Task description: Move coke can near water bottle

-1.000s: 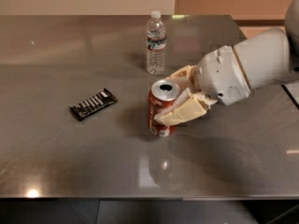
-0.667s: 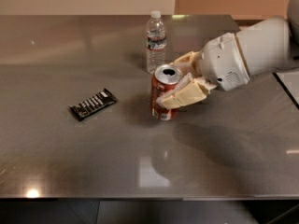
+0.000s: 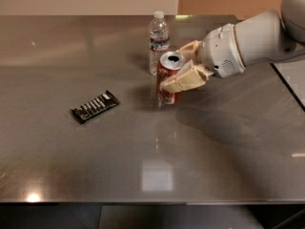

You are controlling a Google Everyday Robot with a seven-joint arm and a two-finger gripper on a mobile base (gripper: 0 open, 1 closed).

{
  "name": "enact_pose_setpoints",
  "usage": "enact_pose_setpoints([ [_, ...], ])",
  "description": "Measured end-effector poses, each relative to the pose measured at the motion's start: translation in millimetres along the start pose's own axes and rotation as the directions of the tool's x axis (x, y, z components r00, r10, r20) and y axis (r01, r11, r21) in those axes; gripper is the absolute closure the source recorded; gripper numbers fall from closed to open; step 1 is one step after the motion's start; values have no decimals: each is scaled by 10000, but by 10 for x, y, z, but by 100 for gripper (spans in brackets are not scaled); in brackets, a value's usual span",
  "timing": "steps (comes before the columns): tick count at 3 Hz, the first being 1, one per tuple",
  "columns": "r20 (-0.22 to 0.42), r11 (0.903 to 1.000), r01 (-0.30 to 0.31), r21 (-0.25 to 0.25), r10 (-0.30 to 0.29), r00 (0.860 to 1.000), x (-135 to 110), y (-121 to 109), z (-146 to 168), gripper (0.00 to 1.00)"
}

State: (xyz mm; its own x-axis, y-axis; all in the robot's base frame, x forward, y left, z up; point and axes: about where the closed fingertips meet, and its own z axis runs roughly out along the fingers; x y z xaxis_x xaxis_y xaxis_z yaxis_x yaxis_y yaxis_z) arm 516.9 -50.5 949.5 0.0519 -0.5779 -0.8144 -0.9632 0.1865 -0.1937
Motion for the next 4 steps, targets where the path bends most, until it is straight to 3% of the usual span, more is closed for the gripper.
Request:
enact_pose_setpoints([
  [2,-541,9982,-128,590,160,9984,219,-441,180,100],
  [4,-1513,9901,-819,1142,988,9835,458,-806,365,100],
])
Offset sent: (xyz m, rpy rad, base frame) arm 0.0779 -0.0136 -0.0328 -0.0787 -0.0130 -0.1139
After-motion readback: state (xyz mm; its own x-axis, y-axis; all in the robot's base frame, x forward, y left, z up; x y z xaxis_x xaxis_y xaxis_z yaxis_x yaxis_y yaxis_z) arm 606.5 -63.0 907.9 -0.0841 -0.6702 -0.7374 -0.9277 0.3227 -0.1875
